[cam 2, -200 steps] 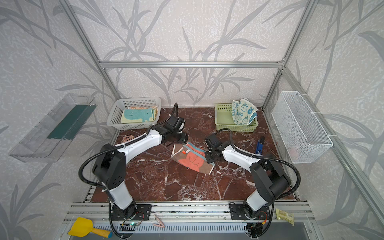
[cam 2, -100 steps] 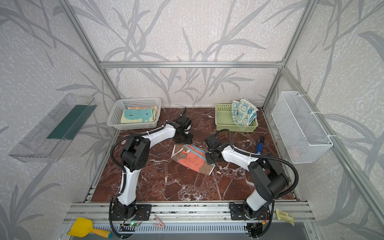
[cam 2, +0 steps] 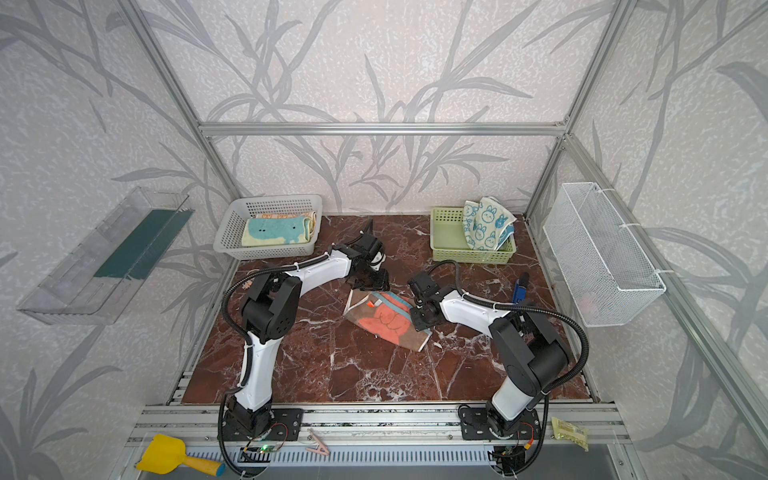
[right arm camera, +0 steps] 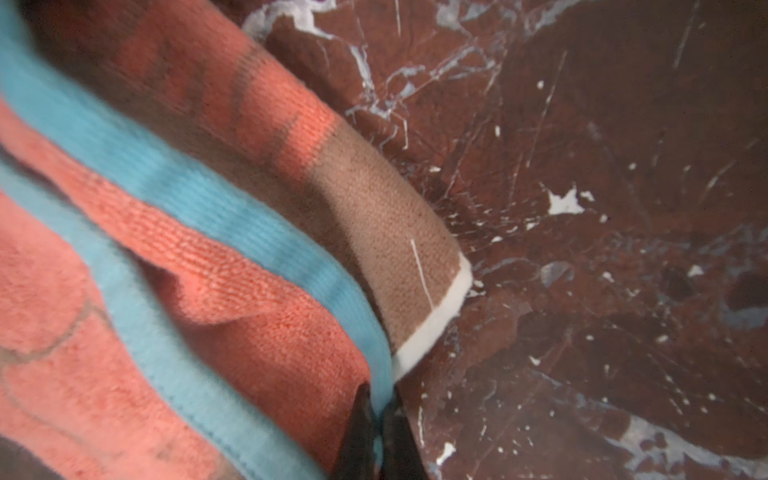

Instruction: Fold and stack the towels

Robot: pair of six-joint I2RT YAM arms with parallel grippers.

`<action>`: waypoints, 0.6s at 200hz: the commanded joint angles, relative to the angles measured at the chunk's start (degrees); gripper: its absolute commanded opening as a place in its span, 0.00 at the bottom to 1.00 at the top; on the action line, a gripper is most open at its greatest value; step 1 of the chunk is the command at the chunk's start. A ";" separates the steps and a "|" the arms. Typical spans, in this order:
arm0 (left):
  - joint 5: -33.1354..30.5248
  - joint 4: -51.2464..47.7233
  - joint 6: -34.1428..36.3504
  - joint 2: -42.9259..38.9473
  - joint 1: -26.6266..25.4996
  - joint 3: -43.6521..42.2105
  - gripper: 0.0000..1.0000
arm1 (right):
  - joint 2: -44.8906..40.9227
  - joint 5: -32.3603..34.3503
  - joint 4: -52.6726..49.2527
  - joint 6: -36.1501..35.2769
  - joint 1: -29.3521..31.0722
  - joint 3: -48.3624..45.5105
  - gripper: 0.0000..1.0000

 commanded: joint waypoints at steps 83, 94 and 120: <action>1.55 5.58 1.57 -14.11 3.17 -8.09 0.00 | -9.84 6.68 -7.46 -2.44 0.17 3.23 0.00; 1.47 6.80 2.47 -17.45 3.98 -9.43 0.00 | -12.42 7.66 -8.98 -2.81 0.17 4.03 0.00; -0.02 9.14 4.60 -26.06 5.14 -12.86 0.00 | -18.70 8.79 -10.94 -4.02 0.17 6.10 0.00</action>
